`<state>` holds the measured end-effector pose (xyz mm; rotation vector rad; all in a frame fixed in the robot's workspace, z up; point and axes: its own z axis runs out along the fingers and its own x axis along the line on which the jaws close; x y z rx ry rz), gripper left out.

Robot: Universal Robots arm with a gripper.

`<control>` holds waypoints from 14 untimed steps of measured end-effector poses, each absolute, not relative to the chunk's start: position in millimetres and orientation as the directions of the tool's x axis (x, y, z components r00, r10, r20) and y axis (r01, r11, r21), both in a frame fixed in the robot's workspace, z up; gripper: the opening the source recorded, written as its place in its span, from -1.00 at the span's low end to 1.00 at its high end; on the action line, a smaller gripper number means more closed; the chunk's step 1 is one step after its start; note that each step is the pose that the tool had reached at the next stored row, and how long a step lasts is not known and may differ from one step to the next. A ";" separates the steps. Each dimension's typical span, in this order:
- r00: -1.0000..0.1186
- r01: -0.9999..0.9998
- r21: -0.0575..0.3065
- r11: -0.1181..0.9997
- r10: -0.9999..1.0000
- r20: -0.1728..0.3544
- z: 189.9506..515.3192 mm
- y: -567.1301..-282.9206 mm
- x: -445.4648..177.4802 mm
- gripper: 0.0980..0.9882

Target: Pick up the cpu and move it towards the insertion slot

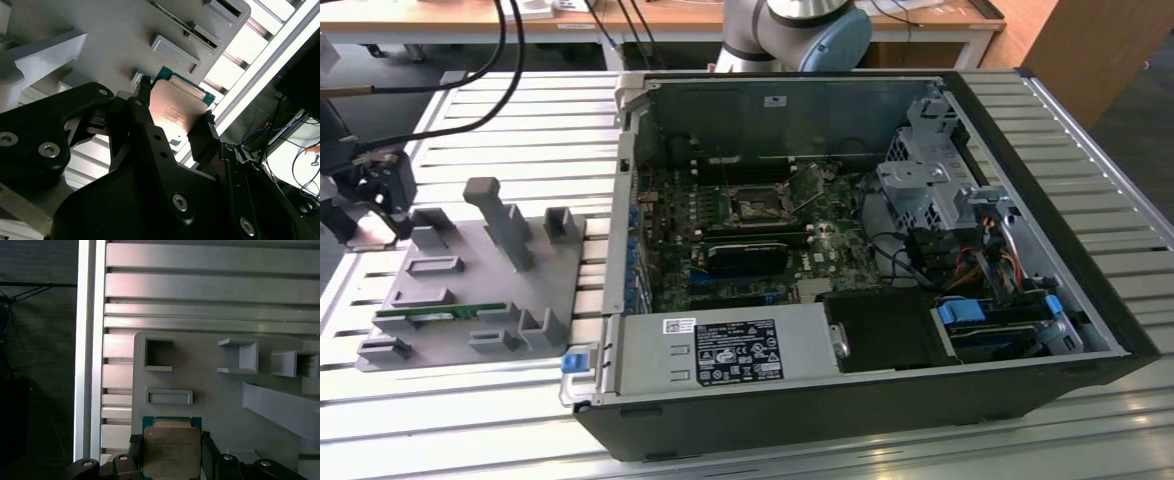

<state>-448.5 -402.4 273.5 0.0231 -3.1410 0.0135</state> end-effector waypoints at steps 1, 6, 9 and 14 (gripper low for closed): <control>-1.000 -0.015 -0.009 1.000 -0.015 0.001 274.1 -402.4 -448.5 0.00; -1.000 -0.015 -0.009 1.000 -0.015 0.000 277.1 -402.4 -448.5 0.00; -1.000 -0.014 -0.009 1.000 -0.014 0.000 278.9 -402.4 -448.5 0.00; -1.000 -0.014 -0.009 1.000 -0.014 0.000 283.5 -402.4 -448.5 0.00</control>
